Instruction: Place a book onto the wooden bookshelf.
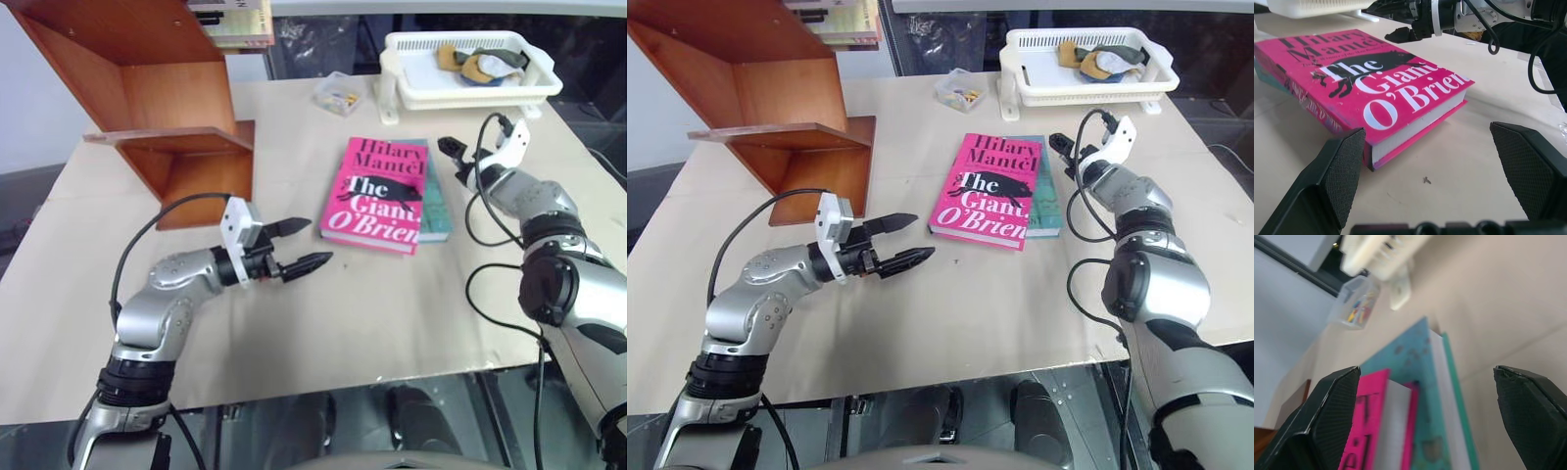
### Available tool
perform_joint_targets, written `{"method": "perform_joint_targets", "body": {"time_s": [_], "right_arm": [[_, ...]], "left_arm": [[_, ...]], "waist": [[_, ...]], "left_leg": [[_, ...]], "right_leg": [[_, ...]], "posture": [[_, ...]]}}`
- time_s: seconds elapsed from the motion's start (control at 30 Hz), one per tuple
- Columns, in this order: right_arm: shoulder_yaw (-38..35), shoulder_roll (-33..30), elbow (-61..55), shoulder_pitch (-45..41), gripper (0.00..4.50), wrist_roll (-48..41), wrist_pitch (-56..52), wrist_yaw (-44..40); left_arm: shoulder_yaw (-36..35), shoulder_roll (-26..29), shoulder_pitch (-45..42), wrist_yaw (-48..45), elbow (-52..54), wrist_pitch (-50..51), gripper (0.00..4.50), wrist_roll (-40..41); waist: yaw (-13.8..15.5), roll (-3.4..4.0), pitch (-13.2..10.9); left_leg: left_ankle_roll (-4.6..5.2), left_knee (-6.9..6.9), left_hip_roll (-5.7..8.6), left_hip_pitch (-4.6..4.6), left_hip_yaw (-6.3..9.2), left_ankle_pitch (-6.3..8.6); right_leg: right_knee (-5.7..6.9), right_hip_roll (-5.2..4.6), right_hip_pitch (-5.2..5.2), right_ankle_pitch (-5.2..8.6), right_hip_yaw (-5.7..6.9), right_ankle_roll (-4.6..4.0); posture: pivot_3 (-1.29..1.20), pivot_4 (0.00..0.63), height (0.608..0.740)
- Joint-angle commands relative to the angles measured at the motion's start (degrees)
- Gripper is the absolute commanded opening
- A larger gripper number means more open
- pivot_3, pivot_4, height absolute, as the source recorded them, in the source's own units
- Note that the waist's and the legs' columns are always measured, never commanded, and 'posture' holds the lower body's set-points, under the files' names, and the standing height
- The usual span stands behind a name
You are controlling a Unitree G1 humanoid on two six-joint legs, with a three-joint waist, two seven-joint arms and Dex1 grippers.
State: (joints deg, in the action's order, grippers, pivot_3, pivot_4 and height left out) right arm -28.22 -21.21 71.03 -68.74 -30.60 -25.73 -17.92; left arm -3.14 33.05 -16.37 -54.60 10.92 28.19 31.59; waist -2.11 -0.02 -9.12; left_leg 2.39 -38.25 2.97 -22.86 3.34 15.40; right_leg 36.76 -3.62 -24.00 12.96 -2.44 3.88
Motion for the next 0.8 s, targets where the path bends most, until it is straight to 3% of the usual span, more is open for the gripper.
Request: {"method": "perform_joint_targets", "body": {"time_s": [0.03,0.37,0.8], "right_arm": [[-2.7,-0.2,2.5,-3.8,4.47,-1.2,-0.1,-3.7],[-2.7,1.2,4.0,-4.7,4.47,0.9,-5.8,-10.1],[-2.0,0.9,3.8,-3.8,4.47,4.3,0.6,-9.6]], "left_arm": [[-3.2,1.7,1.3,-0.4,3.8,-0.7,4.49,1.7],[-4.7,2.2,3.5,1.0,5.9,-1.2,4.49,1.5],[-4.2,2.0,4.1,2.3,6.7,-1.7,4.49,1.5]], "waist": [[-0.3,0.02,0.0],[-0.3,0.05,0.0],[-0.3,0.06,0.0]], "left_leg": [[0.0,0.01,-0.01,0.0,0.0,0.0],[0.0,0.02,-0.03,0.0,-0.01,0.0],[-0.01,0.02,-0.03,0.01,0.0,0.0]], "right_leg": [[0.01,-0.01,-0.01,0.0,-0.01,0.0],[0.02,-0.07,-0.02,0.0,-0.03,0.0],[0.03,-0.1,-0.03,0.0,-0.02,0.0]], "posture": [[0.0,0.15,0.74],[0.0,0.15,0.74],[0.0,0.15,0.74]]}}
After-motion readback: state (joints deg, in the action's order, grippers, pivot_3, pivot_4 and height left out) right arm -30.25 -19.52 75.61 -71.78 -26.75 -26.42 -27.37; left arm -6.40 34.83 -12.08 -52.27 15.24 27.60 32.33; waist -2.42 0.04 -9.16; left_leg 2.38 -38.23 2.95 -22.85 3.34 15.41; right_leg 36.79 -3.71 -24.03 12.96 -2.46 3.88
